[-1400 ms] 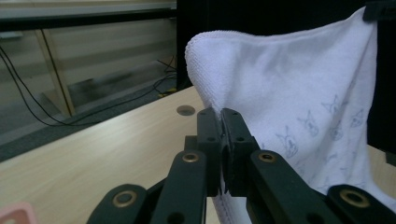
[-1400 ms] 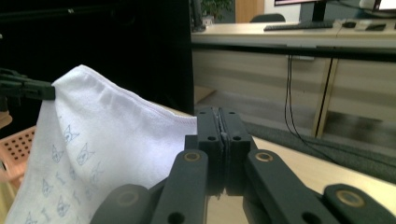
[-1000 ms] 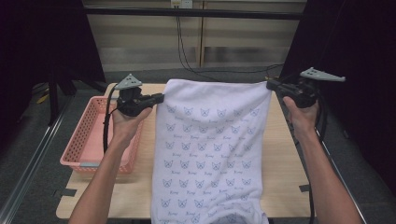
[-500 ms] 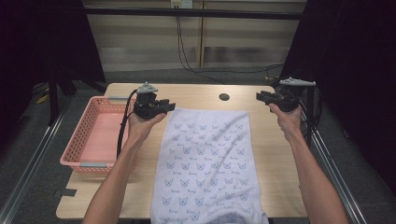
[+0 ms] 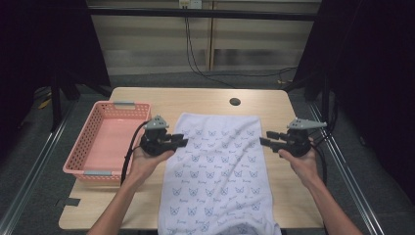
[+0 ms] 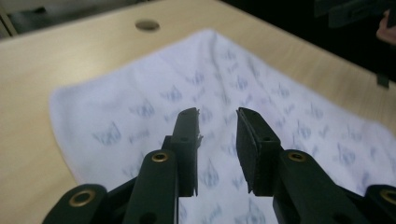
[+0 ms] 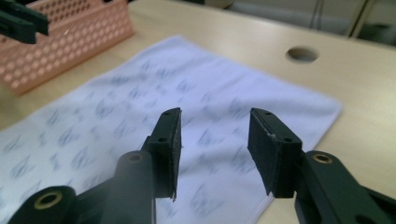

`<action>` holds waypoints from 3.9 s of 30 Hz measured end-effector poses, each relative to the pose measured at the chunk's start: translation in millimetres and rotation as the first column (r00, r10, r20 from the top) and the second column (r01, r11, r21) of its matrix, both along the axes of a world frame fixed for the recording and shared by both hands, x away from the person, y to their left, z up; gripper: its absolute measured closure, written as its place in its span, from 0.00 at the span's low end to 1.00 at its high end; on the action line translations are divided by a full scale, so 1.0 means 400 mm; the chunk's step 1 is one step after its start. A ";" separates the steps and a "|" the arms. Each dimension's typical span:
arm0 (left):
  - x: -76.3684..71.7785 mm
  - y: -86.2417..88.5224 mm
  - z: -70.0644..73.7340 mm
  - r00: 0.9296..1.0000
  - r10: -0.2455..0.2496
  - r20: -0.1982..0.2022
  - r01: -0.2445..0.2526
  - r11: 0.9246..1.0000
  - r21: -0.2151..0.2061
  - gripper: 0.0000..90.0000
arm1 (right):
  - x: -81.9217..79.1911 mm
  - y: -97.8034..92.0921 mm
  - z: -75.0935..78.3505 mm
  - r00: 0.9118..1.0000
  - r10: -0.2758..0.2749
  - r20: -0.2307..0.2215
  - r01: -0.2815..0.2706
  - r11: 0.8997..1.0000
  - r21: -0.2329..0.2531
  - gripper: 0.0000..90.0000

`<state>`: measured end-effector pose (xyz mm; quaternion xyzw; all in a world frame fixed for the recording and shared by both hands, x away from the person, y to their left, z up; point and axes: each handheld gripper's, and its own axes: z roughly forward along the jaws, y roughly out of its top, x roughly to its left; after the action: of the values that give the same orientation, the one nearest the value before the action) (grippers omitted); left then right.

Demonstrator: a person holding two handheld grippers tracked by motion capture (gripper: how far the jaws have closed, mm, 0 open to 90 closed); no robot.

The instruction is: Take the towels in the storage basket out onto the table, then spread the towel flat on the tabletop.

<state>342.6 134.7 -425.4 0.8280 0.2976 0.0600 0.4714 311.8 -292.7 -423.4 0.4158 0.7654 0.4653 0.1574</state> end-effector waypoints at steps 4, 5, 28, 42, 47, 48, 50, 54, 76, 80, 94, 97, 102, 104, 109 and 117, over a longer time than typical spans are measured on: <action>-0.044 -0.001 -0.075 0.997 -0.004 -0.079 0.008 0.999 0.048 0.77 | -0.052 0.019 -0.061 0.998 0.034 -0.061 -0.036 0.999 -0.029 0.58; -0.053 -0.007 -0.089 0.997 -0.018 -0.079 0.023 0.998 0.065 0.76 | -0.060 0.024 -0.079 0.996 0.045 -0.082 -0.048 0.998 -0.036 0.58; -0.153 -0.010 -0.180 0.977 -0.116 -0.177 0.142 0.980 0.140 0.97 | -0.205 0.016 -0.181 0.972 0.123 -0.201 -0.163 0.967 -0.196 0.93; -0.287 0.009 -0.164 0.943 -0.225 -0.243 0.268 0.950 0.160 0.94 | -0.303 0.027 -0.165 0.934 0.215 -0.287 -0.273 0.945 -0.179 0.94; -0.247 0.006 -0.156 0.956 -0.207 -0.209 0.235 0.965 0.117 0.83 | -0.287 0.012 -0.149 0.965 0.168 -0.201 -0.197 0.971 -0.134 0.76; -0.232 0.007 -0.152 0.960 -0.192 -0.203 0.216 0.971 0.104 0.81 | -0.275 0.002 -0.141 0.973 0.150 -0.178 -0.171 0.979 -0.112 0.75; -0.198 0.009 -0.145 0.972 -0.148 -0.182 0.167 0.981 0.096 0.79 | -0.246 -0.012 -0.126 0.987 0.094 -0.132 -0.109 0.988 -0.112 0.71; -0.132 0.004 -0.144 0.984 -0.087 -0.153 0.102 0.991 0.088 0.74 | -0.170 -0.033 -0.118 0.995 0.023 -0.099 -0.034 0.993 -0.115 0.66; 0.031 0.013 -0.146 0.989 0.116 -0.091 -0.111 0.992 0.064 0.68 | 0.167 0.022 -0.205 0.986 -0.129 -0.106 0.100 0.964 -0.245 0.47; 0.053 -0.005 -0.150 0.988 0.122 -0.094 -0.115 0.990 0.076 0.64 | 0.169 0.017 -0.213 0.986 -0.128 -0.107 0.103 0.970 -0.221 0.50; 0.112 0.006 -0.172 0.972 0.203 -0.117 -0.195 0.978 0.076 0.50 | 0.155 0.028 -0.208 0.989 -0.066 -0.132 0.041 0.982 -0.183 0.93; 0.112 -0.002 -0.181 0.973 0.200 -0.119 -0.189 0.977 0.100 0.49 | 0.153 0.026 -0.208 0.987 -0.069 -0.144 0.043 0.984 -0.175 0.94; 0.117 0.000 -0.185 0.974 0.202 -0.106 -0.190 0.975 0.115 0.48 | 0.144 0.015 -0.207 0.988 -0.065 -0.138 0.039 0.982 -0.186 0.94; 0.121 0.002 -0.190 0.968 0.224 -0.109 -0.210 0.969 0.127 0.48 | 0.138 0.009 -0.206 0.987 -0.067 -0.146 0.040 0.983 -0.182 0.94; 0.123 -0.022 -0.192 0.972 0.209 -0.111 -0.192 0.970 0.152 0.42 | 0.132 0.001 -0.207 0.987 -0.069 -0.142 0.043 0.983 -0.179 0.93; 0.148 -0.046 -0.197 0.980 0.167 -0.105 -0.150 0.978 0.146 0.90 | 0.133 0.002 -0.206 0.986 -0.072 -0.151 0.045 0.984 -0.171 0.94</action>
<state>401.8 116.3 -504.2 0.8341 0.3849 0.0692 0.3890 365.1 -292.0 -505.8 0.4586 0.7992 0.3605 0.1449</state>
